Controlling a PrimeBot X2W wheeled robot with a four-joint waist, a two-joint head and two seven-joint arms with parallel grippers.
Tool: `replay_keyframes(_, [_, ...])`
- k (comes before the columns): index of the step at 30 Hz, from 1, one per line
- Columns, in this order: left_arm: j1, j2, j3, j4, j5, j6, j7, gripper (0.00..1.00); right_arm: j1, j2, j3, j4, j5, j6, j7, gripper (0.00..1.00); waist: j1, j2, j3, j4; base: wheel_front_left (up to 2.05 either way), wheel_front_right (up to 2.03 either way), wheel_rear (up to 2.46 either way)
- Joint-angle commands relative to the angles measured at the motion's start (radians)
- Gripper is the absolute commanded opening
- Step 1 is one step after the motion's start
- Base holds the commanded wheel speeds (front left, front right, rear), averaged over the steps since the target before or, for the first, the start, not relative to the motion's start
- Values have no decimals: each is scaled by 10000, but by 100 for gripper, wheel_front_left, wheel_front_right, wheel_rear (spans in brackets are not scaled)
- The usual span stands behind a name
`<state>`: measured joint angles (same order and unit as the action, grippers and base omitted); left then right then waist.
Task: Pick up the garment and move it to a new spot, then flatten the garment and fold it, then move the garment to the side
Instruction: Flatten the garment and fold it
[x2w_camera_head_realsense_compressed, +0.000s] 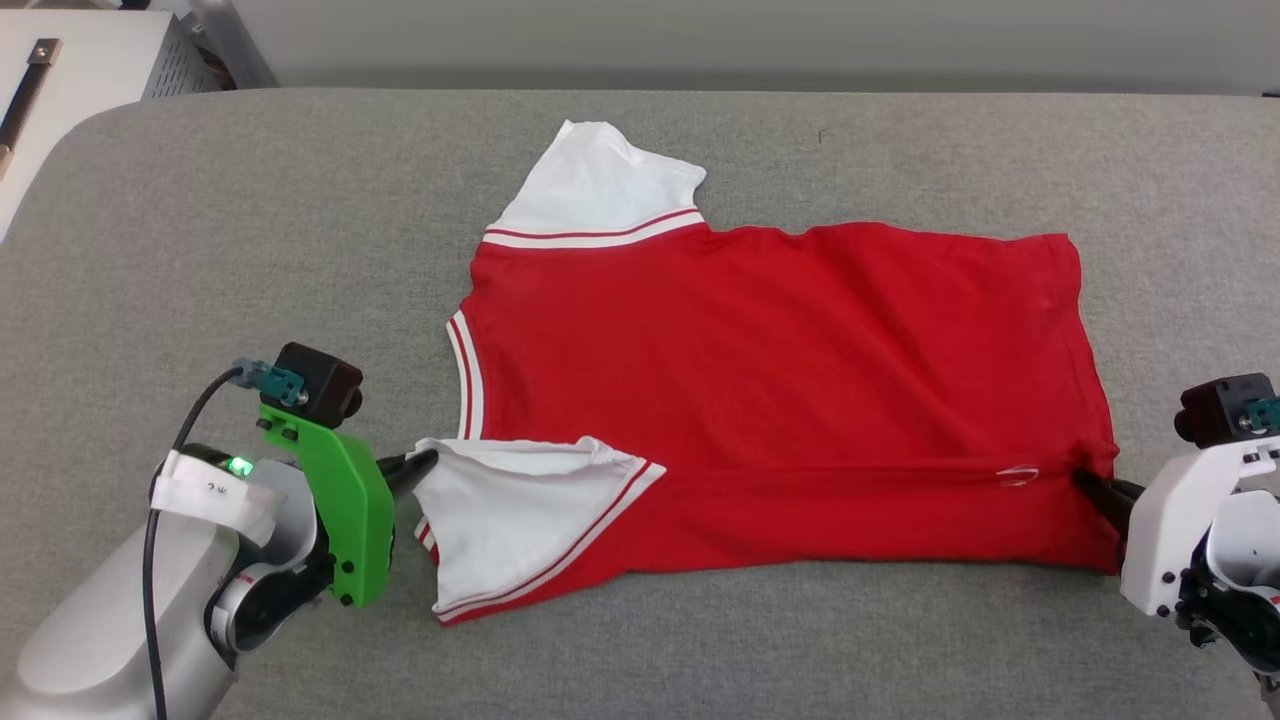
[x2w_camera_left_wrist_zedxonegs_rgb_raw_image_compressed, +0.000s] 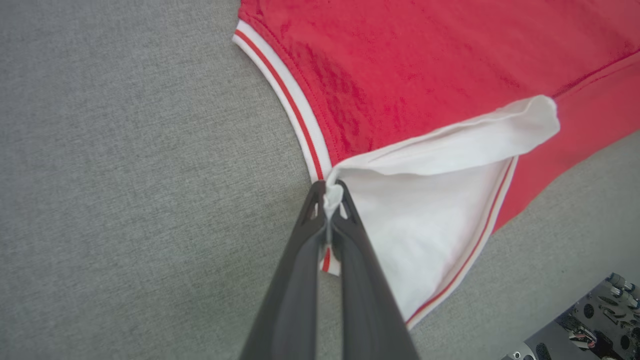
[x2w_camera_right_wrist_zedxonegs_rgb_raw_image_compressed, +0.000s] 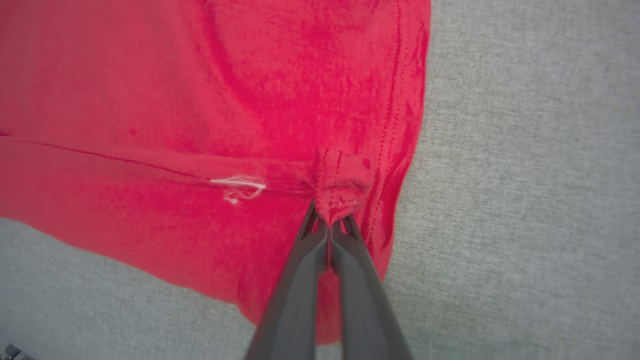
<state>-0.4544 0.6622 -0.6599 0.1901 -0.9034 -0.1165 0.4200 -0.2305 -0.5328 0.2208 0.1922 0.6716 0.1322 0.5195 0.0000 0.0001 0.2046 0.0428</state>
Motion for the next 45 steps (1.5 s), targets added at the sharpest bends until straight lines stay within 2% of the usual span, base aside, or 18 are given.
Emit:
replay_keyframes(1, [-275, -67, -53, 195, 103, -59, -68, 0, -217, 78, 36, 58, -97, -15, 28, 0, 0, -1, 152, -86, 0, 0, 0])
replay_keyframes(10, [-1070, -428, -603, 1596, 385, -129, -612, 0, -803, 195, 375, 584, -308, -15, -41, 0, 0, -1, 523, -148, 0, 0, 0])
replay_keyframes(11, [-1137, -478, -699, 1755, 427, -132, -642, 11, -848, 184, 411, 673, -351, -15, -67, 0, 0, -1, 538, -140, 0, 0, 0])
replay_keyframes(12, [-1193, -510, -783, 1875, 499, -133, -699, 98, -886, 173, 426, 743, -416, -15, -112, 9, 0, -1, 545, -132, 0, 0, 0])
replay_keyframes(13, [-1257, -565, -856, 2049, 572, -135, -786, 100, -931, 166, 448, 800, -499, -15, -222, 60, 0, -1, 546, -120, 0, 0, 0])
replay_keyframes(14, [-1308, -617, -895, 2191, 637, -135, -899, 100, -963, 191, 436, 855, -530, -15, -332, 100, 0, -1, 535, -110, 0, 0, 0])
replay_keyframes(18, [-1461, -921, -852, 2848, 845, -84, -1687, 100, -1000, 301, 473, 1012, -492, -15, -679, 100, 0, -1, 358, -49, 0, 0, 0])
replay_keyframes(23, [-1423, -1286, -330, 3334, 788, 355, -3054, 100, -862, 220, 414, 890, -614, -15, -1235, 100, 0, -1, -115, 46, 0, 0, 0])
replay_keyframes(31, [-168, -1683, 731, 2449, -174, 1309, -4439, 100, -10, 369, -152, 134, -1010, -15, -1599, 100, 0, -1, -919, 119, 0, 0, 0])
replay_keyframes(38, [1610, -1560, 859, 605, -737, 2309, -4194, 100, 1174, 875, -1204, -872, -1539, -15, -616, 100, 0, -1, -1226, 114, 0, 0, 0])
replay_keyframes(45, [2880, -1151, 483, -1065, -864, 3408, -3198, 100, 2160, 1822, -2491, -1946, -2368, -15, 1065, 100, 0, -1, -1218, 89, 0, 0, 0])
